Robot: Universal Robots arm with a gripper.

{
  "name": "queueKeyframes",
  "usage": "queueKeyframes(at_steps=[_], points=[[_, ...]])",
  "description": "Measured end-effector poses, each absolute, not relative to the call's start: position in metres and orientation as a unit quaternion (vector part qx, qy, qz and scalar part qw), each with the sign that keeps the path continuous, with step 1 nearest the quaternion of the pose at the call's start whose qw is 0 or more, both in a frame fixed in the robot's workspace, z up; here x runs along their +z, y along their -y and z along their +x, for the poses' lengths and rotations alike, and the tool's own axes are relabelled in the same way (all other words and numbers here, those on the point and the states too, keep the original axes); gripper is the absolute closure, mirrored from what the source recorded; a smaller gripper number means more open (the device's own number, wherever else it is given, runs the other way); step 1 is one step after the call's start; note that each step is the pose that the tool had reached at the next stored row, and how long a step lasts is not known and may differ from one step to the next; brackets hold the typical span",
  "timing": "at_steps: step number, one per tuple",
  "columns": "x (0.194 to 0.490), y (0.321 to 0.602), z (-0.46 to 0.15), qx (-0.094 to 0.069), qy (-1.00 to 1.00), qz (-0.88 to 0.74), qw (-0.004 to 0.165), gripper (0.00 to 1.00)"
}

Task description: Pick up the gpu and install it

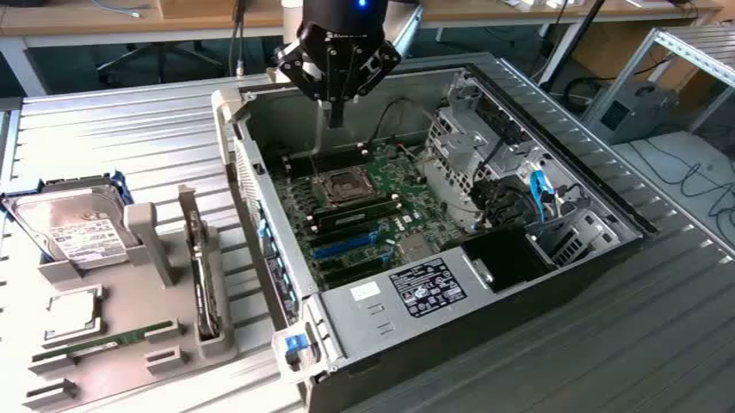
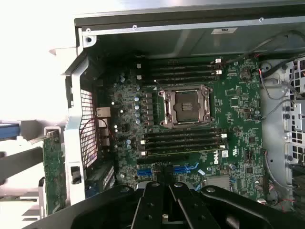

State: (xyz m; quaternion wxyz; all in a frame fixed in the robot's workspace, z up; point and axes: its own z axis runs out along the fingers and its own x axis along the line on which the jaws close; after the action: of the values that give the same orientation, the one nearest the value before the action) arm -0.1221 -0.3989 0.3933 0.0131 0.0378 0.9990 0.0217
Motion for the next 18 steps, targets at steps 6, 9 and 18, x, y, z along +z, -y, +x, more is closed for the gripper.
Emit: queueKeyframes(at_steps=[6,9,18], points=[[0.3933,0.3989,-0.1262,0.022,-0.999,0.038,0.013,0.89],[0.3933,0.3989,-0.1265,0.022,-0.999,0.038,0.013,0.89],[0.3933,0.3989,-0.1291,0.022,-0.999,0.038,0.013,0.89]])
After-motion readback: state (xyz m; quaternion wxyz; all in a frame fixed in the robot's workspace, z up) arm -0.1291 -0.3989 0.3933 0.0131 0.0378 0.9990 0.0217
